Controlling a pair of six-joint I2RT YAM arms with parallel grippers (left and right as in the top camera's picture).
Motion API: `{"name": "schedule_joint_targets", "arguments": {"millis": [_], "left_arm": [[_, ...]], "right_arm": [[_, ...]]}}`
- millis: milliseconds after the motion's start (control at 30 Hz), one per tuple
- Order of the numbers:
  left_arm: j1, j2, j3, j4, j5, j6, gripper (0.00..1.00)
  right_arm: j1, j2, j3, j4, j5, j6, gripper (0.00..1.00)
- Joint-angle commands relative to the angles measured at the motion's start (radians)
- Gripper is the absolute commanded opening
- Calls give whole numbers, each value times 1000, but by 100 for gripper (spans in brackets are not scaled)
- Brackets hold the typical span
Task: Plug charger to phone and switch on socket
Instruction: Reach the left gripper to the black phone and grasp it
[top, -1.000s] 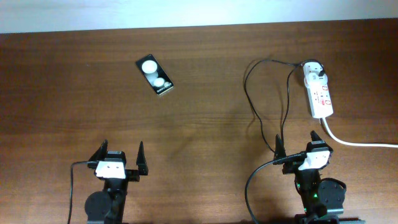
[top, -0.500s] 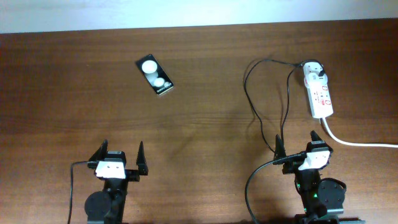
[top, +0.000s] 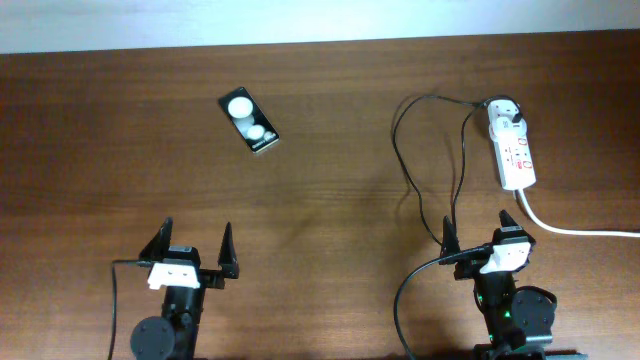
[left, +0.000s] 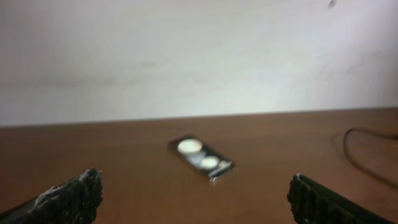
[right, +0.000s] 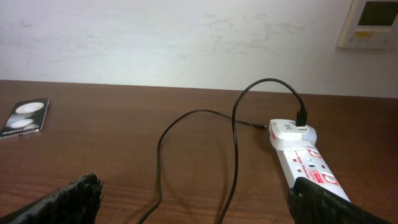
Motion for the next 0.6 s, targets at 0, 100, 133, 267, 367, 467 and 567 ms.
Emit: {"name": "schedule_joint_targets", "arguments": {"millis": [0,100,133,267,367,467,567], "left_arm": [[-2,-1,148,-35,41,-39,99],[-2,92,329,-97,41,-39,99],[-2,158,405,-130,41,-39,99],[-2,537,758,-361,41,-39,99],[-2,845,1087,-702,40,-39,99],[-2,1179,1411,-1077,69,-39,99],[-2,1262,1411,-1150,74,-39,99]], "right_arm": [[5,-8,-9,1,13,-3,99],[5,-8,-9,1,13,-3,99],[5,-8,-9,1,13,-3,99],[5,-8,-9,1,13,-3,99],[5,-8,-9,1,13,-3,99],[5,-8,-9,1,13,-3,99],[5,-8,-9,1,13,-3,99]]}}
